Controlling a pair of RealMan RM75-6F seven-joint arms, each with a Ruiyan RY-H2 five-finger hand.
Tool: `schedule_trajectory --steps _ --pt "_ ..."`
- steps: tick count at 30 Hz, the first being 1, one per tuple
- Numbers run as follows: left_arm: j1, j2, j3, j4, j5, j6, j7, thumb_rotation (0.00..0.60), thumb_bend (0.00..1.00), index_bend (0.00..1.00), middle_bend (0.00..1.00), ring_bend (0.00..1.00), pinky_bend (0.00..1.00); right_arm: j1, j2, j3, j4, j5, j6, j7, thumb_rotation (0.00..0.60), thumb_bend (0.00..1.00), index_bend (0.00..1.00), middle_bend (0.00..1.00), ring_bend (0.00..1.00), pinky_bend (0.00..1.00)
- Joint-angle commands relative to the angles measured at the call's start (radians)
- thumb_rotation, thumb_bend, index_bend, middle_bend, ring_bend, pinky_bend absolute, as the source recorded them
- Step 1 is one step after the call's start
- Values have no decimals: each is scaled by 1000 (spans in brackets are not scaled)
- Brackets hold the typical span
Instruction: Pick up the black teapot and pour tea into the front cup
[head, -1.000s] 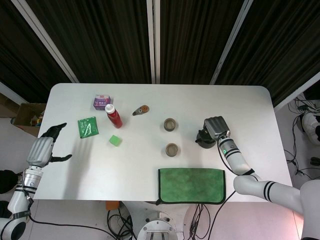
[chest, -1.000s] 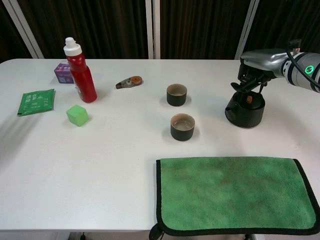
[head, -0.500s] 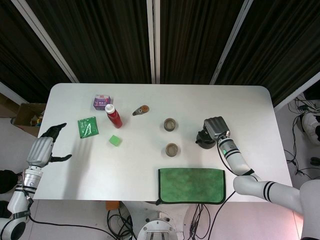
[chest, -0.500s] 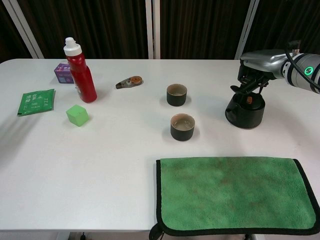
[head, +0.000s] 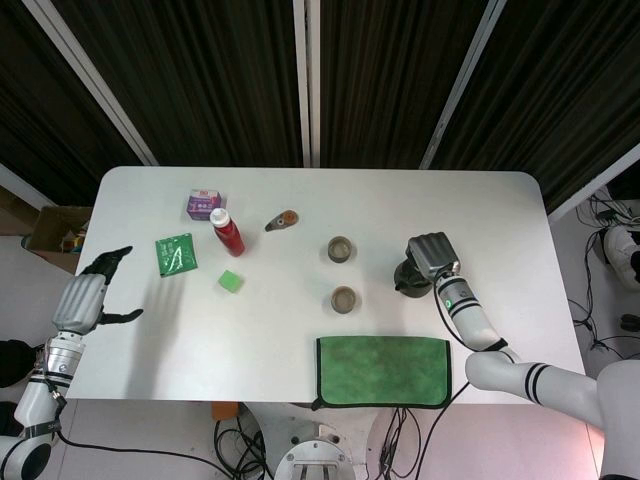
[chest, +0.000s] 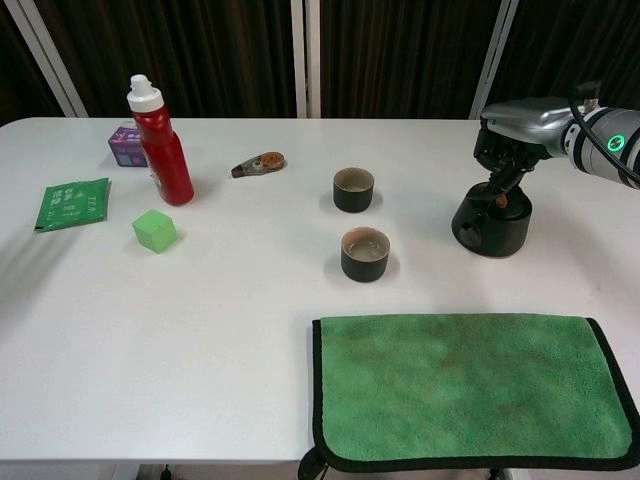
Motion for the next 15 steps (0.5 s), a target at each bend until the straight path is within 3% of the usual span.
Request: schedule_trajectory --steps 1,11,15 --pt "0 0 0 0 0 0 0 600 31 102 126 126 265 -2 -3 2 2 -1 2 3 531 114 905 860 755 588" --pt "0 -2 0 1 0 -1 2 600 31 102 126 126 265 -12 -22 5 21 -13 25 3 521 1 905 860 755 588" --pt "0 -2 0 2 0 -1 1 600 31 102 126 126 265 -17 -36 11 32 -21 41 9 452 0 904 858 755 588"
